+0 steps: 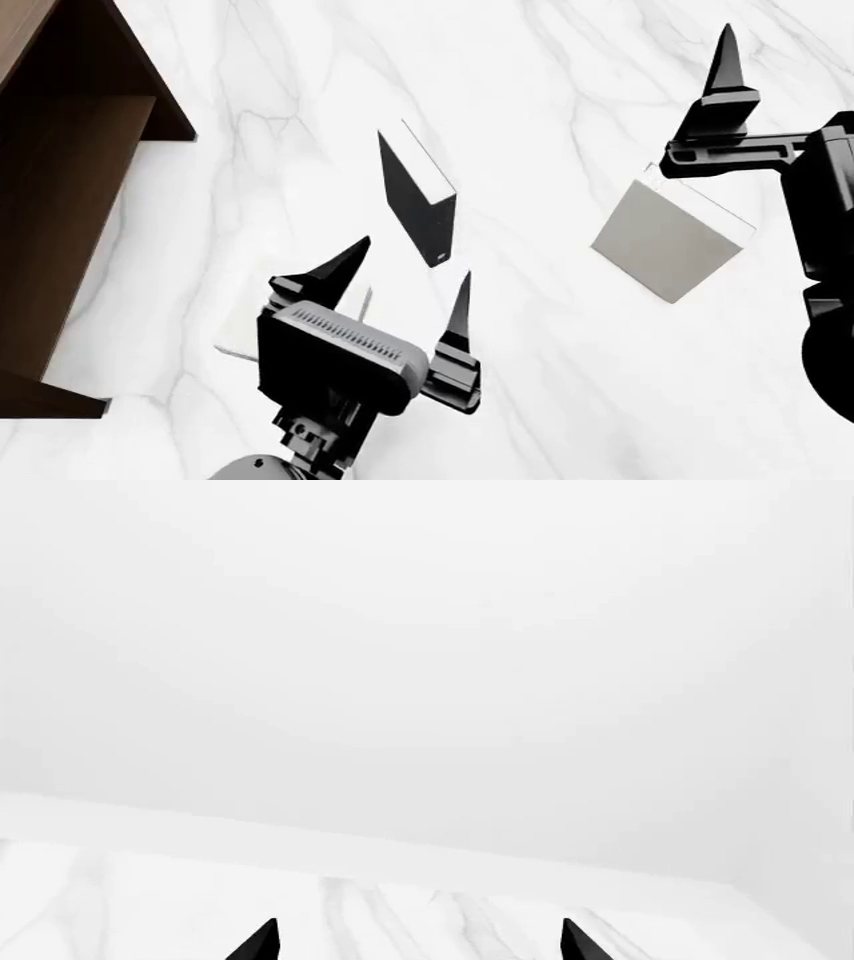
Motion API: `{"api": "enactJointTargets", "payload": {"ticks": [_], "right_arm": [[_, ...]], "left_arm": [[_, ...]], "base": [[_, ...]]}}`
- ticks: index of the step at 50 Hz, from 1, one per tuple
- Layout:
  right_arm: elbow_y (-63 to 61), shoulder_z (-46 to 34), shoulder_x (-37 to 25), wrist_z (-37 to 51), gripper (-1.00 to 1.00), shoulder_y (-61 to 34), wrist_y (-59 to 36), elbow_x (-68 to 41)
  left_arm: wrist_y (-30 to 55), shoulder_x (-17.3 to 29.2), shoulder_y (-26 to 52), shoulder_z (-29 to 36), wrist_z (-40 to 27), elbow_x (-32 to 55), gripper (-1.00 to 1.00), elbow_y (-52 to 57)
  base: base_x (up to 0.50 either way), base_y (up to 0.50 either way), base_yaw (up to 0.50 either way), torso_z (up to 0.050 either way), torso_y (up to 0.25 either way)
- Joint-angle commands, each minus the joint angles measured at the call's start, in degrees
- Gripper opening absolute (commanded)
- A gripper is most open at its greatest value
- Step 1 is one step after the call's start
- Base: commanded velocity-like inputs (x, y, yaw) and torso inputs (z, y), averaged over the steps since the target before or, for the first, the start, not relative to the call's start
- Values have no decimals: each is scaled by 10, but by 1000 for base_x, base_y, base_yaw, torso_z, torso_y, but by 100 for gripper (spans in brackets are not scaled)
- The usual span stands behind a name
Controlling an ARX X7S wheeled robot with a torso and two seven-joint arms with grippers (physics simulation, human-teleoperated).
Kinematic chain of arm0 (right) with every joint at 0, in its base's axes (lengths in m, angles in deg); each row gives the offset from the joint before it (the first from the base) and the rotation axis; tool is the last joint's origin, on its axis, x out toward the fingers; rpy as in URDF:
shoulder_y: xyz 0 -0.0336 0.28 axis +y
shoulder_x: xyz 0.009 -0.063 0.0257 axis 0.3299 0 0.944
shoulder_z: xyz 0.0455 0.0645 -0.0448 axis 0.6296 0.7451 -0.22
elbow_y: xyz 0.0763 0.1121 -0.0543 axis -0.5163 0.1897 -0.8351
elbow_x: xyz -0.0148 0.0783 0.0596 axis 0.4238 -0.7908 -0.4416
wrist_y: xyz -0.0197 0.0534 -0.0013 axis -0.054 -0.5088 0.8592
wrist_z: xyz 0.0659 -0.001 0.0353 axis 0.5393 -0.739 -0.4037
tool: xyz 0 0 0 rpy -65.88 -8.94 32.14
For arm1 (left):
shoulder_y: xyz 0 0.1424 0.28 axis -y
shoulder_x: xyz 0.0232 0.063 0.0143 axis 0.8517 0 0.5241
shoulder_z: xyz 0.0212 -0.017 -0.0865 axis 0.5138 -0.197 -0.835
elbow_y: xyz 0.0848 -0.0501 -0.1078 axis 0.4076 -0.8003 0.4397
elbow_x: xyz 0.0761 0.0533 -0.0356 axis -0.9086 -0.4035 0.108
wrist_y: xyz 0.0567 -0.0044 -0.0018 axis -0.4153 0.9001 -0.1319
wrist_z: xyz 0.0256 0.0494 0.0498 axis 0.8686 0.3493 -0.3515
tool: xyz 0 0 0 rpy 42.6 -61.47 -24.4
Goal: Pick up the book on the right and place it under the cabinet shelf.
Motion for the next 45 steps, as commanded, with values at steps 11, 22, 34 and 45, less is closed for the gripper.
{"api": "enactJointTargets", "payload": {"ticks": [11, 22, 34, 45], "right_arm": [[2, 5, 0, -1, 100, 0, -8, 0], [2, 8, 2, -2, 100, -4, -15, -3], [4, 10, 4, -4, 100, -2, -17, -3], [10, 9, 5, -5, 100, 7, -9, 2]], "left_arm": [[-95, -21, -58, 18, 3, -27, 100, -78], [-133, -43, -70, 25, -4, -39, 100, -121], [-154, -61, -78, 38, -1, -37, 100, -158], [-172, -75, -86, 47, 3, -30, 100, -183]], "base": [[0, 0, 0, 0, 0], [0, 0, 0, 0, 0], [0, 0, 0, 0, 0], [0, 0, 0, 0, 0]]}}
